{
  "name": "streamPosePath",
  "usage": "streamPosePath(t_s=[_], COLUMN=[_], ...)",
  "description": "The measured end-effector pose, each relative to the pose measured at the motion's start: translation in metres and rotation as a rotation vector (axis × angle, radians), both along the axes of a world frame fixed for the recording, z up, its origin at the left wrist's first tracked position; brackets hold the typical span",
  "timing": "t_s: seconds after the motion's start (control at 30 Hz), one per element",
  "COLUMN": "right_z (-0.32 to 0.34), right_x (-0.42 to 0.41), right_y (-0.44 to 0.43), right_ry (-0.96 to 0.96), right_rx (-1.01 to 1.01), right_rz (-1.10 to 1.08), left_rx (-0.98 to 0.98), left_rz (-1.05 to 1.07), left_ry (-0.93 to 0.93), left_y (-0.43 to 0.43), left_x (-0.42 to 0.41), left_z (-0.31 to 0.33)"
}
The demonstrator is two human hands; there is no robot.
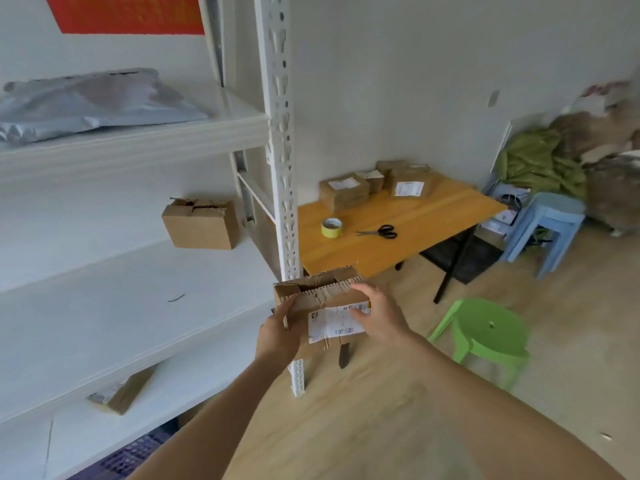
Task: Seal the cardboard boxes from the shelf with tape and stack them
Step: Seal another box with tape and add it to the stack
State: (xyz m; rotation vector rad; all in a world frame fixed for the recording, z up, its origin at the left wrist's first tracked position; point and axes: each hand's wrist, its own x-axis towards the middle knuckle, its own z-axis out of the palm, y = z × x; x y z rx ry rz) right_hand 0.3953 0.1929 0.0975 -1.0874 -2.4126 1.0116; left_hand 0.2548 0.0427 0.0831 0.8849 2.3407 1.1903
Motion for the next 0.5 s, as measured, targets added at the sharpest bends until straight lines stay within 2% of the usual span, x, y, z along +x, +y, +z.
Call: streamPosePath(t_s=[0.27, 0.5], right_z=[0.006, -0.004], right_x=[0.065, 0.055], right_y=[0.123, 0.227], right_ry=[-0.02, 0.002], right_rx=[0.053, 0.026], right_rz=[0.021, 0.036], left_rx=[0.031, 0.065], left_rz=[0.029, 0.074], left_ry=[-0.004, -0.01], left_y=[0.124, 0.227], left_x=[0.063, 0.056], left_z=[0.01, 0.008])
